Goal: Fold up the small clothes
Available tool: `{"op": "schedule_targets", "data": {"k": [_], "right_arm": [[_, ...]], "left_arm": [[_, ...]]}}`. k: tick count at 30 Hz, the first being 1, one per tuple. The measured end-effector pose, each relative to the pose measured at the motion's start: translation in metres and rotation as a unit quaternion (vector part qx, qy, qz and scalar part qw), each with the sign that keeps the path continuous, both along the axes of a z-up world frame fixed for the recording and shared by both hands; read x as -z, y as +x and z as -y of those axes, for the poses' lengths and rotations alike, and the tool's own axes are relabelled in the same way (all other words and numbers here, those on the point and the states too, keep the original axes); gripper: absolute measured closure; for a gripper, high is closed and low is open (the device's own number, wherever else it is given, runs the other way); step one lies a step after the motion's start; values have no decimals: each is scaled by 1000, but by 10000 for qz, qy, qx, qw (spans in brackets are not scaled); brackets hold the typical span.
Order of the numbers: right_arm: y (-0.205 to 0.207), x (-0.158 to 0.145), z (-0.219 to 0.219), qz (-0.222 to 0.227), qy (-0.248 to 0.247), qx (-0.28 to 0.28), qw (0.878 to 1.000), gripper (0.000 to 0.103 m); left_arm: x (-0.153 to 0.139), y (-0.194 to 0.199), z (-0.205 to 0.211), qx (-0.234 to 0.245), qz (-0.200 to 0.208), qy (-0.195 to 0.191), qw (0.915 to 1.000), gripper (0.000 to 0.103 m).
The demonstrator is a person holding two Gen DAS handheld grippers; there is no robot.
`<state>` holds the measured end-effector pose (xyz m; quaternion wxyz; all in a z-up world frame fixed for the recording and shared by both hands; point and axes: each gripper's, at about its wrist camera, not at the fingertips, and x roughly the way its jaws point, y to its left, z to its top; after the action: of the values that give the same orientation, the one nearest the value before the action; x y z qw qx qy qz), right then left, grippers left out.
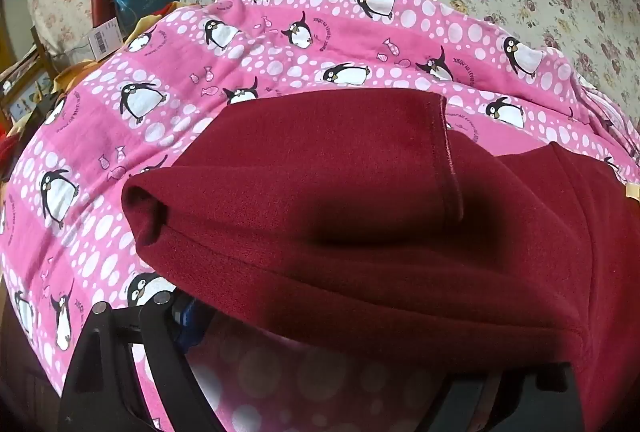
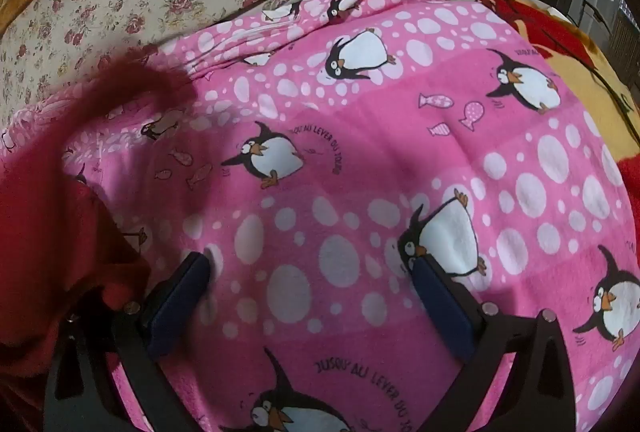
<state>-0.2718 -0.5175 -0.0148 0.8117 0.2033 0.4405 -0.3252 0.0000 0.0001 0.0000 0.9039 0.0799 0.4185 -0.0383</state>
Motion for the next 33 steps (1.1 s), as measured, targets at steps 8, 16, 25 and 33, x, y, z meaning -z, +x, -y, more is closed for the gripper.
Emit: {"op": "schedule_targets", "data": {"k": [8,16,25,33], "right_arm": [[-1,0,1,15,3,5,10000,0],[-2,-1,3,-36,22,-5,10000,0],[-32,-54,-59,115,9,-583,9982,0],[-29,-117,-164,689,591,-1783,9798,0]], "left_arm": [[0,0,0,1,-13,13,10000,34],[-13,-22,-7,-38,-397,-272,9988,41],[-56,-71,-9,386,44,-773,9963,43],[-73,-89,16,833,299,-719,9935,43]]}}
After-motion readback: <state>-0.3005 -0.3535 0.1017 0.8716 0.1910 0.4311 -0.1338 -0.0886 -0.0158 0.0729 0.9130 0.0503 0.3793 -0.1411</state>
